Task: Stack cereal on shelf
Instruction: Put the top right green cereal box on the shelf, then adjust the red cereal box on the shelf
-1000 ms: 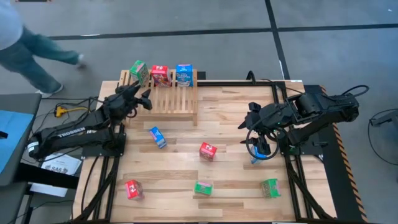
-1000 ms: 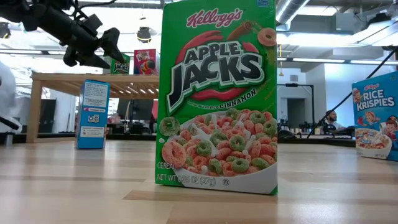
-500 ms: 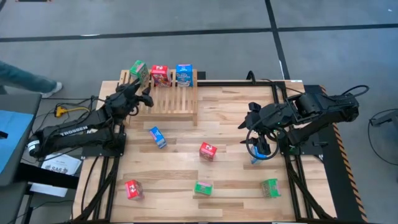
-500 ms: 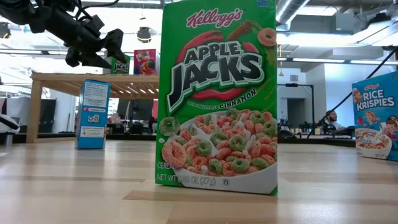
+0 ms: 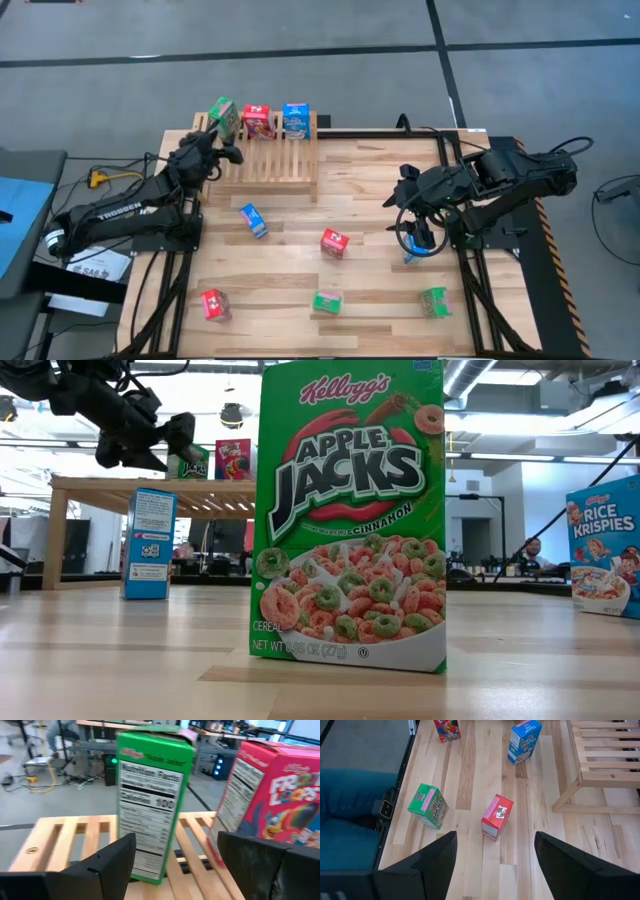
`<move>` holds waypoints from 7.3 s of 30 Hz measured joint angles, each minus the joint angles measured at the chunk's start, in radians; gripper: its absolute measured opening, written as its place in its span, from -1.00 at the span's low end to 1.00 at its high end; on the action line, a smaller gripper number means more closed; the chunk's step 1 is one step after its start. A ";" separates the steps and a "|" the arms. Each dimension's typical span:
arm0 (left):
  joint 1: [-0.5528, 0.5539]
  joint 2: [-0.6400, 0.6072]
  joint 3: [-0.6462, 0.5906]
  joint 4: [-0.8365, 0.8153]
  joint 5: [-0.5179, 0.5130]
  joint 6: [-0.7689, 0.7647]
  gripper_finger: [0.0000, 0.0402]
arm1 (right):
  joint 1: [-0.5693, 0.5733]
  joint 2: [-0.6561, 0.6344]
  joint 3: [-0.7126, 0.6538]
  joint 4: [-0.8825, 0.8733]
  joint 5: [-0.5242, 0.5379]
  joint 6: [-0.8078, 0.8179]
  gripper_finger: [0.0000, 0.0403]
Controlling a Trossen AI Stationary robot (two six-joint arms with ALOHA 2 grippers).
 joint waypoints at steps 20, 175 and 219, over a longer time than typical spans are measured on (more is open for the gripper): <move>0.000 0.000 0.000 0.045 0.186 -0.147 0.34 | 0.000 0.000 0.000 0.000 0.000 0.000 0.45; -0.093 0.316 0.074 0.247 0.157 -0.120 0.34 | -0.001 0.000 0.000 -0.003 0.000 -0.009 0.45; -0.111 0.376 0.083 0.355 0.293 -0.191 0.34 | -0.002 0.000 0.000 -0.003 0.001 -0.010 0.45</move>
